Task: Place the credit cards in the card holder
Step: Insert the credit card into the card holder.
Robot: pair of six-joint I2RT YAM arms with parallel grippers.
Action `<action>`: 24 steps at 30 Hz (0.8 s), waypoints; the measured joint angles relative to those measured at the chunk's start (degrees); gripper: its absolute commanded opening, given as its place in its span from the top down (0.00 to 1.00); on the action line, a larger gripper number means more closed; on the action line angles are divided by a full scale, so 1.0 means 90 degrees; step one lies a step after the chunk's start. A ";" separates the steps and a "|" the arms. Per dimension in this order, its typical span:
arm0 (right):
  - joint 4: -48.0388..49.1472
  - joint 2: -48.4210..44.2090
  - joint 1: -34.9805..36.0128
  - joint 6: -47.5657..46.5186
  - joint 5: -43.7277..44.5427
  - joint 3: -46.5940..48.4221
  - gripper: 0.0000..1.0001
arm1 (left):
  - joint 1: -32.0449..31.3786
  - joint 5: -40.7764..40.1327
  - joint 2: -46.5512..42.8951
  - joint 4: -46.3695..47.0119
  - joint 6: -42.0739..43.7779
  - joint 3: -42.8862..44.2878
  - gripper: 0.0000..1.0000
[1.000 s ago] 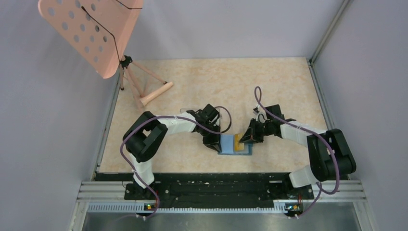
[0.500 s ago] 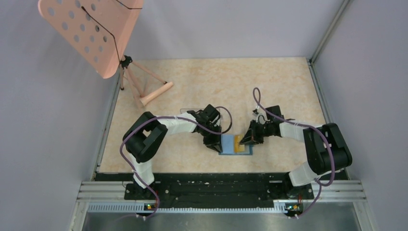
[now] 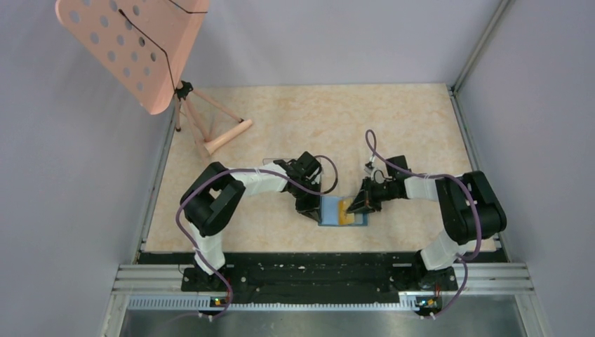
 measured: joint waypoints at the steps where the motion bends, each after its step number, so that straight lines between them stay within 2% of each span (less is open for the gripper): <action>1: 0.0012 0.0046 0.0000 -0.0002 -0.0049 0.0000 1.00 | 0.0005 0.0012 0.0012 -0.0010 0.0000 0.0010 0.95; 11: 0.0061 0.0141 0.0000 -0.0090 -0.0272 0.0000 1.00 | 0.0005 0.0068 0.0056 -0.0063 0.0007 0.0058 1.00; 24: -0.0170 0.0459 -0.0022 -0.0534 -0.0243 0.0367 1.00 | 0.0005 0.0090 0.0097 -0.0131 0.0032 0.0114 1.00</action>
